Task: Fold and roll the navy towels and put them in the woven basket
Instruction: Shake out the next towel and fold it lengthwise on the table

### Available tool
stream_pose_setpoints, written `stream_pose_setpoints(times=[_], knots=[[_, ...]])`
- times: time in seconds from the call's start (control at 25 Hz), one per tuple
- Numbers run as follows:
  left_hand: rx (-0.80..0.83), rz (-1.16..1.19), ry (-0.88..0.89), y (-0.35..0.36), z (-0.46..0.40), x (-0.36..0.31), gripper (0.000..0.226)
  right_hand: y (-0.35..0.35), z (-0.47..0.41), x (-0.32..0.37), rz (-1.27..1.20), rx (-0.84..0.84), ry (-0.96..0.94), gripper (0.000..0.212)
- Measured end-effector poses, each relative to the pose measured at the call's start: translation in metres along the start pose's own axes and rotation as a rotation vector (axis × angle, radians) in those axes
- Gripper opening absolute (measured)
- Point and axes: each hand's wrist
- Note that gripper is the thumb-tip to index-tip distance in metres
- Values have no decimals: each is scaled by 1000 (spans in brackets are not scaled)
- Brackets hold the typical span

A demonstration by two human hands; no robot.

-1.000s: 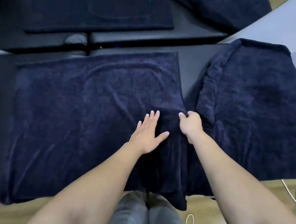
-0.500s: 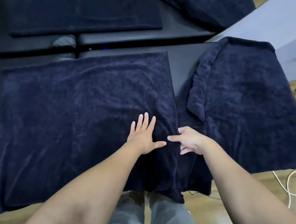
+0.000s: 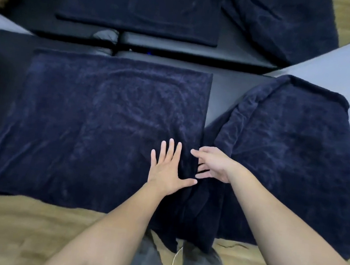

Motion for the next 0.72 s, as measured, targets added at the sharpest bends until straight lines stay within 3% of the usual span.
stream_pose_setpoints(times=[0.12, 0.24, 0.36, 0.6, 0.72], knots=[[-169, 52, -104, 23, 10, -27, 125, -6, -5, 4, 24, -17, -77, 26], [-272, 79, -241, 53, 32, -42, 106, -2, -8, 7, 20, -36, -100, 20], [-269, 134, -314, 74, 50, -48, 96, 8, -12, 8, 123, -139, -110, 30], [-335, 133, -428, 85, 82, -38, 92, 36, -1, 12, -7, -141, -170, 6], [-369, 141, -422, 89, 95, -38, 84, 42, 8, 11, 1, -109, -181, 6]])
Point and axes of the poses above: each hand's wrist, its own z-axis away from the middle knuckle, its own y-axis out of the palm, x = y × z, and after that the axes turned 14 degrees about x, right-handed
